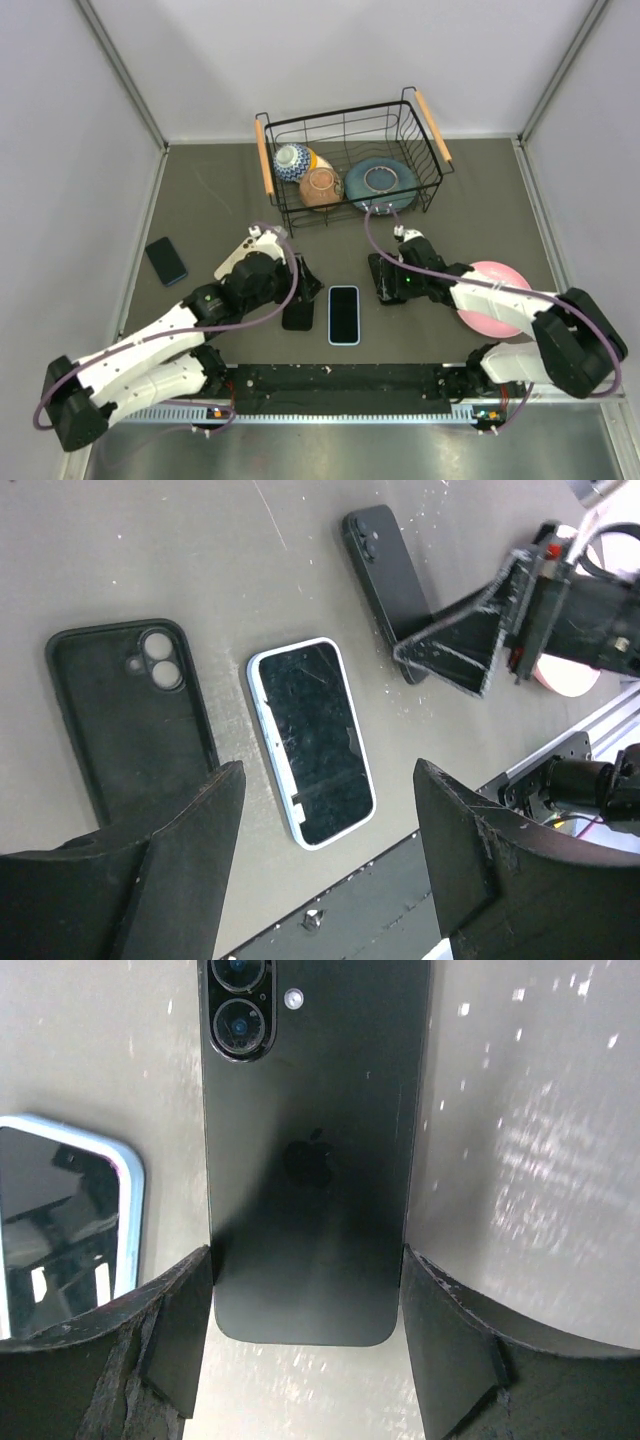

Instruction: Put the phone into the phone case

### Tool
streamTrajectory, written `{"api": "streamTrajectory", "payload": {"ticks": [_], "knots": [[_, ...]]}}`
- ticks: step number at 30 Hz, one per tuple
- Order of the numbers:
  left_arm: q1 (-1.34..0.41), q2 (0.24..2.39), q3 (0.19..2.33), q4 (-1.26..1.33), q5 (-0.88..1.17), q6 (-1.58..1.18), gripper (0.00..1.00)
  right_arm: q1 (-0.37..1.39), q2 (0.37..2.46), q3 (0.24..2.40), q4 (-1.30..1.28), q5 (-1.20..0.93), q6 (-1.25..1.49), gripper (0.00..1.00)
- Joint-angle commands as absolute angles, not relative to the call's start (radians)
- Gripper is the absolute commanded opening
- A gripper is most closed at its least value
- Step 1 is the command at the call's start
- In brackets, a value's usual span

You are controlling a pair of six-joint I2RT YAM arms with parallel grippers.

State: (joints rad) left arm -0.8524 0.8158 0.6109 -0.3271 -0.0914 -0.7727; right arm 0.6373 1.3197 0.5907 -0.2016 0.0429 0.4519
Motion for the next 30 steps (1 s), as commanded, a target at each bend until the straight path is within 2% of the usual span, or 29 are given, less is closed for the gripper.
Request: {"api": "streamTrajectory", "payload": {"ticks": [1, 6, 13, 17, 23, 27, 30], "knots": [[-0.851, 0.958, 0.655, -0.172, -0.067, -0.775, 0.73, 0.635, 1.169, 0.517, -0.118, -0.049, 0.577, 0.53], [-0.853, 1.153, 0.79, -0.158, -0.045, -0.775, 0.73, 0.635, 1.071, 0.443, -0.029, -0.089, 0.633, 0.51], [-0.847, 1.442, 0.891, 0.034, 0.033, -0.833, 0.71, 0.637, 1.043, 0.359, 0.089, -0.158, 0.673, 0.5], [-0.844, 1.612, 1.003, -0.021, 0.069, -0.813, 0.69, 0.635, 1.011, 0.316, 0.123, -0.16, 0.693, 0.49], [-0.844, 1.739, 1.052, -0.009, 0.109, -0.833, 0.68, 0.635, 0.954, 0.29, 0.115, -0.16, 0.706, 0.49], [-0.845, 1.787, 1.08, 0.005, 0.127, -0.836, 0.63, 0.635, 0.934, 0.295, 0.107, -0.155, 0.696, 0.49], [-0.844, 1.793, 1.075, 0.014, 0.137, -0.838, 0.53, 0.637, 0.94, 0.288, 0.13, -0.17, 0.695, 0.49]]}}
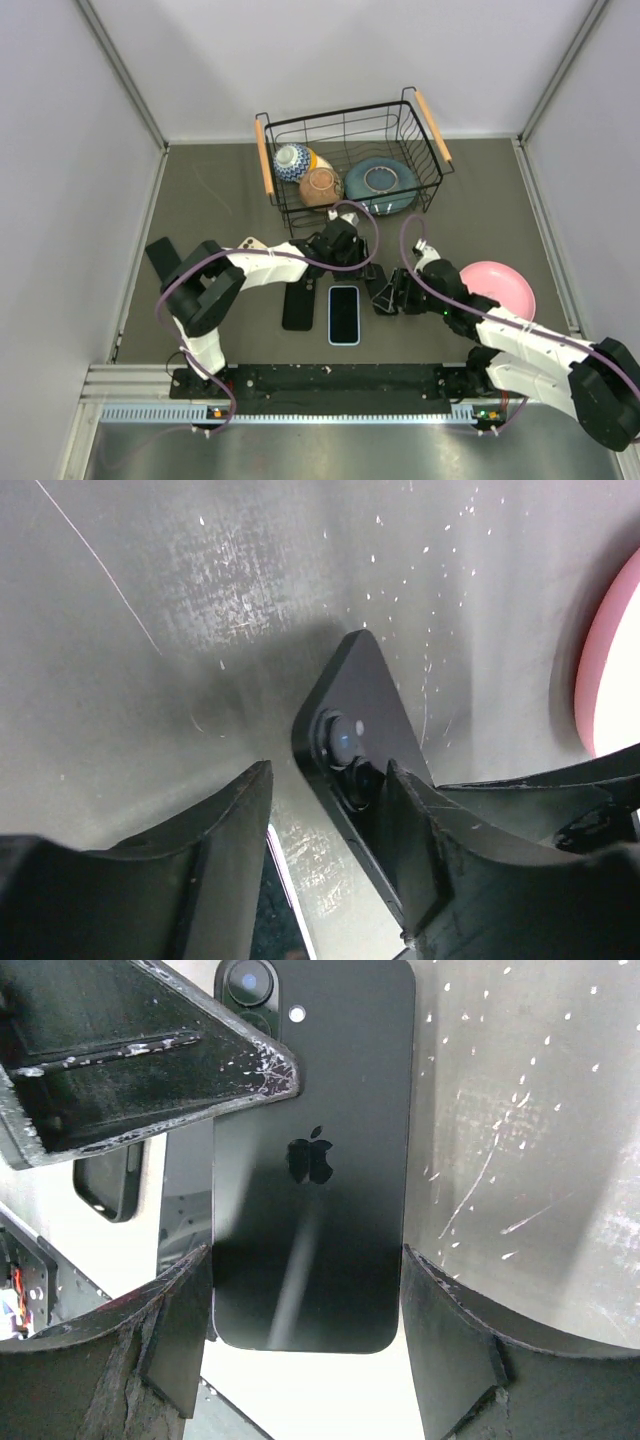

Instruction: Put the phone into the phone case

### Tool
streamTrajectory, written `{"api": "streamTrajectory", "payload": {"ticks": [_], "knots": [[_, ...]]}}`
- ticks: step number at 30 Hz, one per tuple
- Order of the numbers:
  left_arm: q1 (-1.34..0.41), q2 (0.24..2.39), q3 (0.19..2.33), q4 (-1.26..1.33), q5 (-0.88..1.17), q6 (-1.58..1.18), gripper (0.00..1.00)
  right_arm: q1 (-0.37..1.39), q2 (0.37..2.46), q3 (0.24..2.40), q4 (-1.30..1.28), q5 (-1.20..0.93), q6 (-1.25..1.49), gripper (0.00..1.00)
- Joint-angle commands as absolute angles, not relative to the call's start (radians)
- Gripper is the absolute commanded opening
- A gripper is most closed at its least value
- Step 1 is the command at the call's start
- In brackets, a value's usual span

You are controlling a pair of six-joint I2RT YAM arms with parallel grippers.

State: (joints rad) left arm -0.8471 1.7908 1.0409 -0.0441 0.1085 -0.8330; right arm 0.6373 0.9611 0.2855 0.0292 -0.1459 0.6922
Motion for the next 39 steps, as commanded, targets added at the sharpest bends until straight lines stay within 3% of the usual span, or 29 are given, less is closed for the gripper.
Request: {"api": "streamTrajectory", "payload": {"ticks": [1, 4, 5, 8, 13, 17, 21, 26, 29, 34, 39], "knots": [[-0.842, 1.793, 1.074, 0.014, 0.138, -0.839, 0.45, 0.635, 0.945, 0.284, 0.135, -0.175, 0.692, 0.49], [-0.836, 1.795, 1.069, 0.031, 0.164, -0.851, 0.24, 0.635, 0.965, 0.287, 0.127, -0.187, 0.67, 0.51], [-0.835, 1.792, 1.065, 0.046, 0.191, -0.854, 0.11, 0.635, 0.966, 0.288, 0.123, -0.19, 0.666, 0.52], [-0.83, 1.781, 1.045, 0.09, 0.248, -0.856, 0.0, 0.635, 0.947, 0.298, 0.095, -0.196, 0.653, 0.56], [-0.816, 1.726, 1.002, 0.123, 0.319, -0.825, 0.0, 0.637, 0.838, 0.34, -0.041, -0.183, 0.638, 0.77], [-0.792, 1.629, 0.957, 0.14, 0.383, -0.785, 0.0, 0.635, 0.72, 0.334, -0.066, -0.192, 0.66, 0.82], [-0.759, 1.516, 0.89, 0.083, 0.408, -0.756, 0.0, 0.635, 0.606, 0.318, -0.06, -0.229, 0.672, 0.8], [-0.752, 1.352, 0.888, -0.168, 0.102, -0.811, 0.0, 0.643, 0.561, 0.366, -0.122, -0.161, 0.673, 0.78], [-0.752, 1.281, 0.893, -0.267, -0.045, -0.9, 0.0, 0.692, 0.67, 0.466, -0.181, -0.054, 0.643, 0.77], [-0.75, 1.194, 0.92, -0.346, -0.139, -1.02, 0.0, 0.948, 0.874, 0.652, -0.221, 0.219, 0.555, 0.75], [-0.749, 1.196, 1.034, -0.529, -0.234, -1.141, 0.0, 1.075, 0.997, 0.761, -0.18, 0.327, 0.46, 0.65]]}}
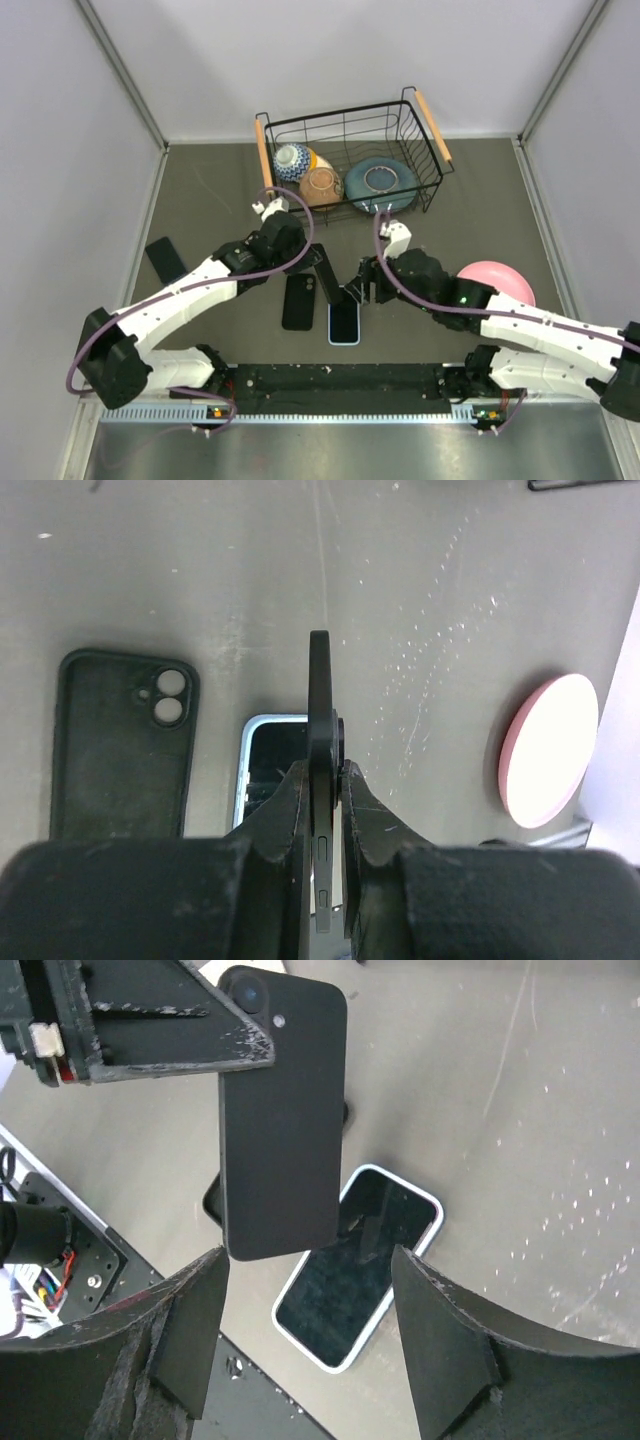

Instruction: Put the phone into the phone case

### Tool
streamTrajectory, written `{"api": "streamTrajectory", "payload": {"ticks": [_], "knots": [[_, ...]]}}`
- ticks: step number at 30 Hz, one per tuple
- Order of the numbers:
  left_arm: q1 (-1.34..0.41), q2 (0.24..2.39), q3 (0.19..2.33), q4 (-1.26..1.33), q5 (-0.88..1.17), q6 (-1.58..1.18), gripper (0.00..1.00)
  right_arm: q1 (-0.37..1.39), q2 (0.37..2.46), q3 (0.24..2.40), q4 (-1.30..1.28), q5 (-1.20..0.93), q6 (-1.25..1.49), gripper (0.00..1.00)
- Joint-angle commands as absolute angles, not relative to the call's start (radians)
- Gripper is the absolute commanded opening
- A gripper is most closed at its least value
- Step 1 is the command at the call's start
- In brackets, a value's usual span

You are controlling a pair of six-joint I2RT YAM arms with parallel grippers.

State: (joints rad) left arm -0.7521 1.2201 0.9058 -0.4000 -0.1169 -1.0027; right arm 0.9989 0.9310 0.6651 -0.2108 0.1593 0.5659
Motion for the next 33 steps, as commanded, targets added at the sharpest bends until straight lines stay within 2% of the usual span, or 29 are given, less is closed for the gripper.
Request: {"api": "streamTrajectory", "payload": {"ticks": [1, 6, 26, 28, 31, 33], "knots": [[-0.75, 1.201, 1.051, -0.564, -0.244, -1.155, 0.0, 1.1, 1.026, 0.767, -0.138, 0.324, 0.448, 0.64], [-0.749, 1.189, 1.078, -0.641, -0.276, -1.21, 0.0, 1.173, 1.124, 0.805, -0.054, 0.331, 0.338, 0.59], [-0.749, 1.161, 1.108, -0.759, -0.316, -1.325, 0.0, 1.301, 1.397, 0.931, -0.037, 0.517, 0.222, 0.59], [-0.749, 1.155, 1.106, -0.764, -0.31, -1.339, 0.0, 1.313, 1.419, 0.94, -0.037, 0.551, 0.219, 0.56], [-0.747, 1.137, 1.092, -0.765, -0.299, -1.347, 0.0, 1.319, 1.439, 0.951, -0.029, 0.587, 0.227, 0.48], [-0.749, 1.124, 1.085, -0.764, -0.298, -1.351, 0.0, 1.319, 1.436, 0.946, -0.022, 0.612, 0.238, 0.31]]}}
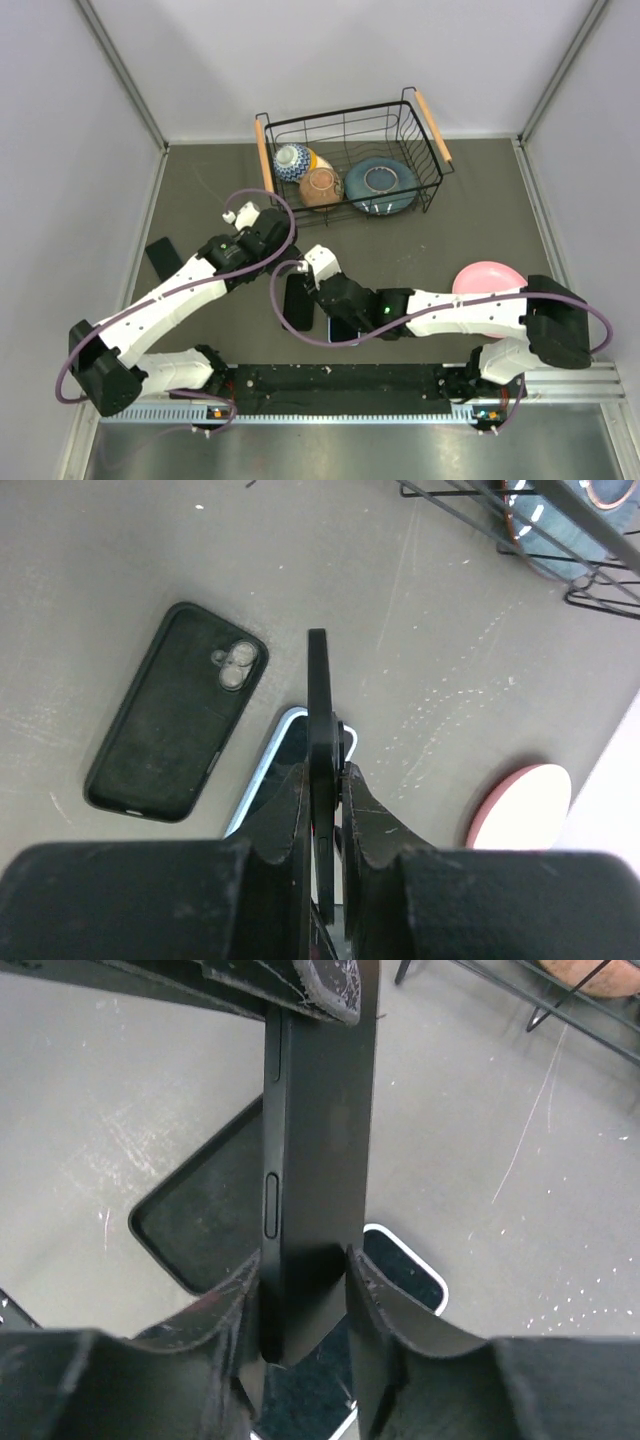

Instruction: Put the phone into the phone case

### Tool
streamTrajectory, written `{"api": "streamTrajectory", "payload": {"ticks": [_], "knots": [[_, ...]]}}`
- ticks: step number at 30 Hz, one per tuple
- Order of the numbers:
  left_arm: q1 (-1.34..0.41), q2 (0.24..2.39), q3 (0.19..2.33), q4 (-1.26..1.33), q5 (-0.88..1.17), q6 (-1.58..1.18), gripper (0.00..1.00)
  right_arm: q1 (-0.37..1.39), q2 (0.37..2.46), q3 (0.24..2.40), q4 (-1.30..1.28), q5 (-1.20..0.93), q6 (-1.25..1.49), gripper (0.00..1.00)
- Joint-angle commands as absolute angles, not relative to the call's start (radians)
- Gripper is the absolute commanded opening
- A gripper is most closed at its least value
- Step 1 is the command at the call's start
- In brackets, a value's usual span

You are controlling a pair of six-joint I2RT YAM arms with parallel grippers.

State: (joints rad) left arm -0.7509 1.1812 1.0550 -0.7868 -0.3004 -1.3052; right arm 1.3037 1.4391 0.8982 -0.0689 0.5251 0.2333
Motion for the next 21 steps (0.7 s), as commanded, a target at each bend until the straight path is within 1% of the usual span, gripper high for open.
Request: {"api": "streamTrajectory", "payload": {"ticks": [1, 2, 4, 5, 6, 7, 8, 10, 11, 12, 14, 15, 21], "knots": [[-0.747, 1.121, 1.08, -0.762, -0.295, -1.348, 0.0, 1.319, 1.433, 0.942, -0.017, 0.618, 0.241, 0.23], [-0.747, 1.118, 1.078, -0.761, -0.293, -1.345, 0.0, 1.319, 1.425, 0.937, -0.006, 0.62, 0.244, 0.12], [-0.747, 1.112, 1.074, -0.756, -0.29, -1.33, 0.0, 1.319, 1.413, 0.92, -0.009, 0.608, 0.242, 0.03], [-0.747, 1.109, 1.068, -0.744, -0.287, -1.316, 0.0, 1.319, 1.407, 0.913, 0.033, 0.594, 0.238, 0.0], [-0.747, 1.1, 1.06, -0.708, -0.279, -1.299, 0.0, 1.319, 1.395, 0.905, 0.046, 0.591, 0.238, 0.0], [-0.746, 1.092, 1.04, -0.683, -0.27, -1.257, 0.05, 1.319, 1.388, 0.891, 0.054, 0.589, 0.241, 0.0], [-0.744, 1.085, 1.031, -0.66, -0.249, -1.24, 0.24, 1.319, 1.384, 0.887, 0.057, 0.589, 0.256, 0.0], [-0.739, 1.062, 0.999, -0.602, -0.223, -1.191, 0.51, 1.319, 1.365, 0.873, 0.063, 0.592, 0.274, 0.0], [-0.738, 1.046, 0.988, -0.588, -0.204, -1.171, 0.72, 1.321, 1.362, 0.87, 0.063, 0.592, 0.297, 0.0], [-0.736, 1.037, 0.98, -0.577, -0.198, -1.154, 0.77, 1.319, 1.359, 0.868, 0.058, 0.589, 0.31, 0.0], [-0.733, 1.01, 0.963, -0.555, -0.193, -1.089, 0.82, 1.318, 1.351, 0.865, 0.043, 0.566, 0.351, 0.0], [-0.73, 0.997, 0.959, -0.551, -0.198, -1.037, 0.83, 1.318, 1.35, 0.865, 0.023, 0.557, 0.368, 0.0], [-0.675, 0.919, 0.934, -0.604, -0.235, -0.852, 0.79, 1.315, 1.319, 0.87, -0.112, 0.517, 0.563, 0.0]]}}
